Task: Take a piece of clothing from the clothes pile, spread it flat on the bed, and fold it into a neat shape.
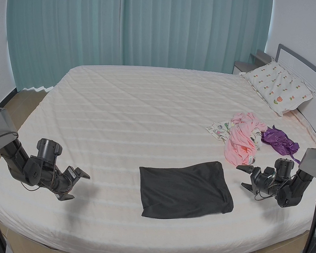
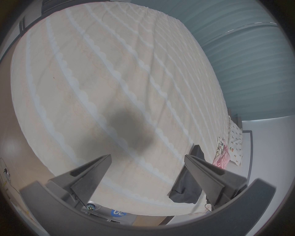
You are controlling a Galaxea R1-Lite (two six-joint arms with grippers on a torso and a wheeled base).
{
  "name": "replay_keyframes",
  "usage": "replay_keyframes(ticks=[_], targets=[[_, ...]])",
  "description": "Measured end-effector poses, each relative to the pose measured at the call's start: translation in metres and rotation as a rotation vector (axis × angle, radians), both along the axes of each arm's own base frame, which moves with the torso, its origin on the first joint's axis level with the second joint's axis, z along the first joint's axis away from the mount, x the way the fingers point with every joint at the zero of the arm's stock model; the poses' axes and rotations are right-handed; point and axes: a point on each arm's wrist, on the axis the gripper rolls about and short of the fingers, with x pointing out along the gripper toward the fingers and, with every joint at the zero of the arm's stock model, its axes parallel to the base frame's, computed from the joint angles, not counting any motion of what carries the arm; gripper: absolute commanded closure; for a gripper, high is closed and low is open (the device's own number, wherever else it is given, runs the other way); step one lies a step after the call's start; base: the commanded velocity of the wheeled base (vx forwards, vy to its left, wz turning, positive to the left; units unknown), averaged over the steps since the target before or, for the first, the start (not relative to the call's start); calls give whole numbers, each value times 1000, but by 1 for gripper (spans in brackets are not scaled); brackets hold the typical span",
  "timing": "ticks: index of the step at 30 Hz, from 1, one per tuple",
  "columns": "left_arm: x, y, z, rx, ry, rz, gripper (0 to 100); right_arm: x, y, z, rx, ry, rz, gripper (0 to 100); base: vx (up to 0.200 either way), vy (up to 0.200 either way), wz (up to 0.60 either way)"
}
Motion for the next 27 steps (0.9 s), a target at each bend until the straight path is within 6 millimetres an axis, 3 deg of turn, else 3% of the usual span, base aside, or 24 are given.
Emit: replay_keyframes(ticks=[8,16,27], targets=[[3,-2,2,2,-13,-6,0,7,-3,5,28,-17,-20,0,0,-200,0],[9,-27,7,7,-105,-74,0,7,-3,5,28,-23,-21,0,0,-200,0],[16,-69,-19,186,-196,-174,0,7,-1,4,23,-43,-15,0,0,0,0]])
